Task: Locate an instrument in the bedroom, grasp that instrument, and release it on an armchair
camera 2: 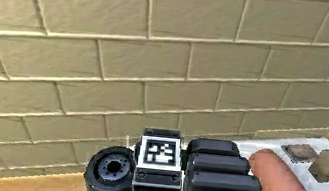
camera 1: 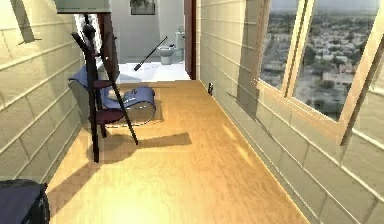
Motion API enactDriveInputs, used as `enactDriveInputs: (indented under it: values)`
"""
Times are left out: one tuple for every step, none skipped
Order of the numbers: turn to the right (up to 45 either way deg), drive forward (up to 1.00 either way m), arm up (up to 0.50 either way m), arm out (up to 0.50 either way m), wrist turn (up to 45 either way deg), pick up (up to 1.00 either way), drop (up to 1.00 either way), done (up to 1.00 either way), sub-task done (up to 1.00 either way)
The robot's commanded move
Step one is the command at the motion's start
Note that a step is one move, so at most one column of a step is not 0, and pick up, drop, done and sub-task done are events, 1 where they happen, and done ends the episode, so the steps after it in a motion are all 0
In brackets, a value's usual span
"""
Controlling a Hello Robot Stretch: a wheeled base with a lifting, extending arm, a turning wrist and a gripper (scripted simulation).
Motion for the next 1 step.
enactDriveInputs:
  values:
    - [0.0, 0.30, 0.00, 0.00, 0.0, 0.00, 0.00, 0.00, 0.00]
